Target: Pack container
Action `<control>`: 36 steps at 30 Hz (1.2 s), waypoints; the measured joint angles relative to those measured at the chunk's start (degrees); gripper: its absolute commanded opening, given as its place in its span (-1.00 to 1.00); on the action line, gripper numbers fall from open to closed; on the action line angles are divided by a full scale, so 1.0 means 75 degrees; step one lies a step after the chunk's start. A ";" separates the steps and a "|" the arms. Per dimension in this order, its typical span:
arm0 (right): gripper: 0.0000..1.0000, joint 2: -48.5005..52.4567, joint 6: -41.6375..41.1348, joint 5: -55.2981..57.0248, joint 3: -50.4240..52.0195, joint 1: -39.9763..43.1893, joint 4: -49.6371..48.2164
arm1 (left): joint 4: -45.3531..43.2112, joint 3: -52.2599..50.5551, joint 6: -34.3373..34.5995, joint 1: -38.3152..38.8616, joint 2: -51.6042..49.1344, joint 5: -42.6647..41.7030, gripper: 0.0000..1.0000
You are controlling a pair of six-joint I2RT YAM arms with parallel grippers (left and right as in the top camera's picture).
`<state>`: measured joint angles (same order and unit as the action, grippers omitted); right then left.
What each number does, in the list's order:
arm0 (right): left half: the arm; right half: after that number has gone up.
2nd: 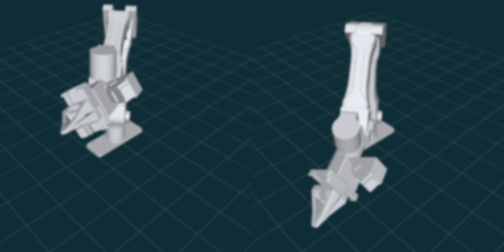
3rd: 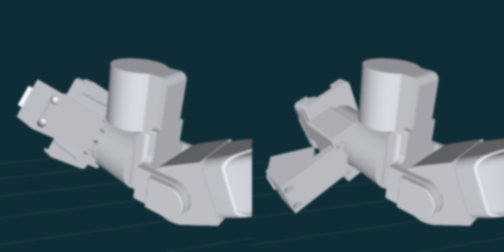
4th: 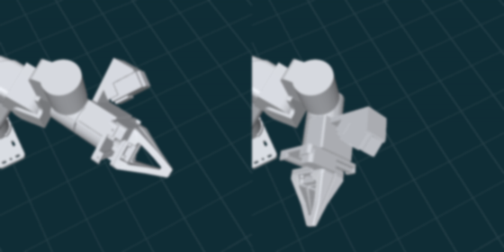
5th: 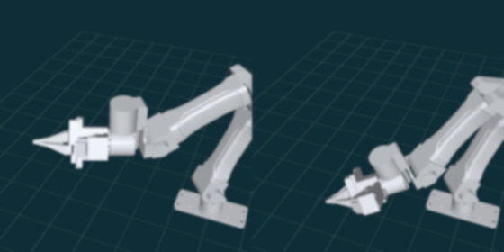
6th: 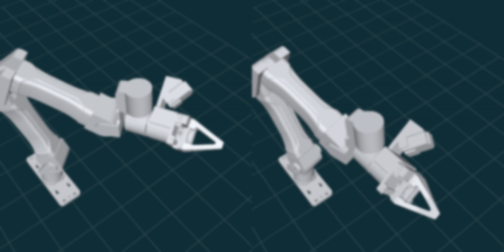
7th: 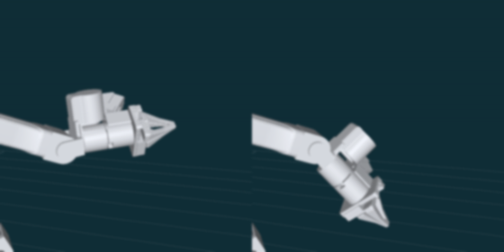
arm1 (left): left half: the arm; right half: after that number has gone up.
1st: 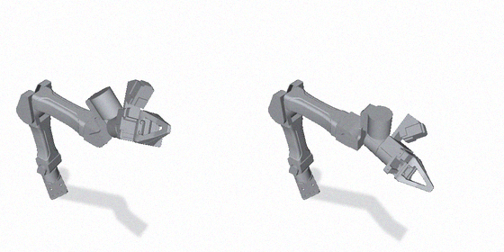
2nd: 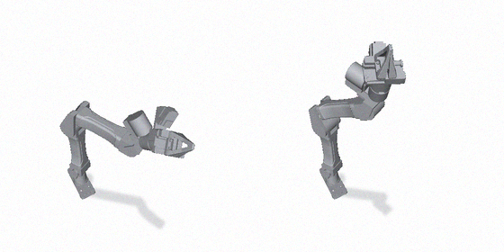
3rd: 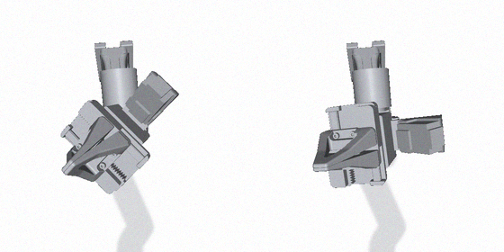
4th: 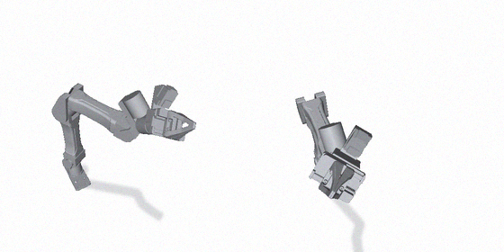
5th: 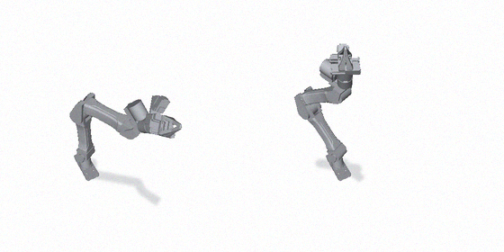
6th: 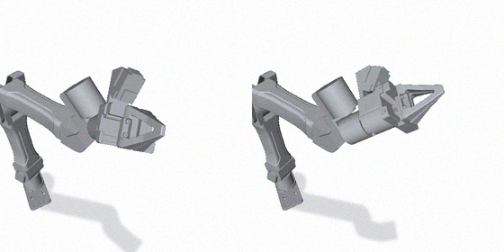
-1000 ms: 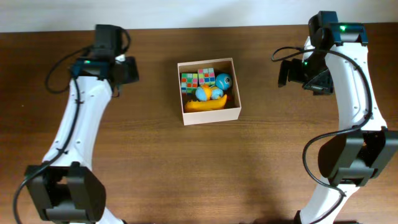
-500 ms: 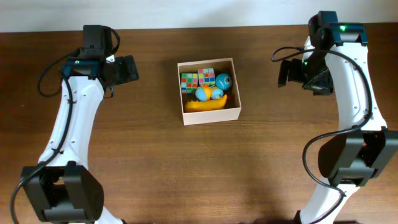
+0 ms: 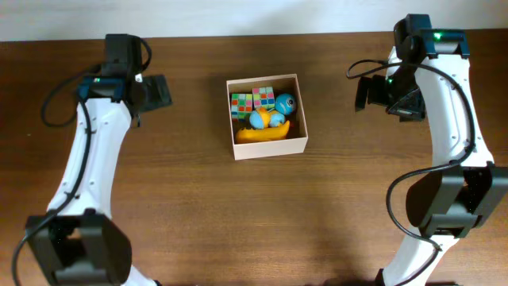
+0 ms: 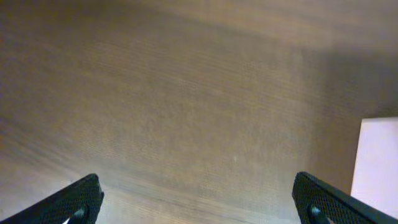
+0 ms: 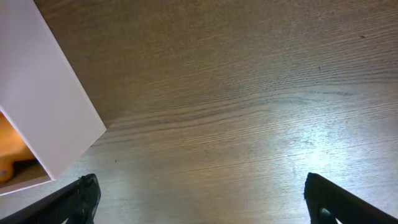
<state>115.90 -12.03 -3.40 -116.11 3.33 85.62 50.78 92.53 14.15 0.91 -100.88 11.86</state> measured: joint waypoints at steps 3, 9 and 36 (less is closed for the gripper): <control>0.98 0.0000 0.0003 0.0000 0.0000 0.0000 0.0000 | -0.0787 -0.0382 0.0003 -0.0055 0.0580 0.0119 0.98; 0.98 0.0000 0.0000 0.0003 0.0000 0.0000 0.0003 | -0.4167 -0.2632 -0.0003 -0.0070 0.3223 0.0041 0.99; 0.98 0.0000 0.0003 -0.0026 0.0000 0.0000 -0.0003 | -0.7915 -1.2138 -0.0297 0.0114 1.1771 -0.1020 0.99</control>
<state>115.90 -12.01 -3.60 -116.11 3.33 85.60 -8.58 1.50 11.92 1.76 -12.60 4.21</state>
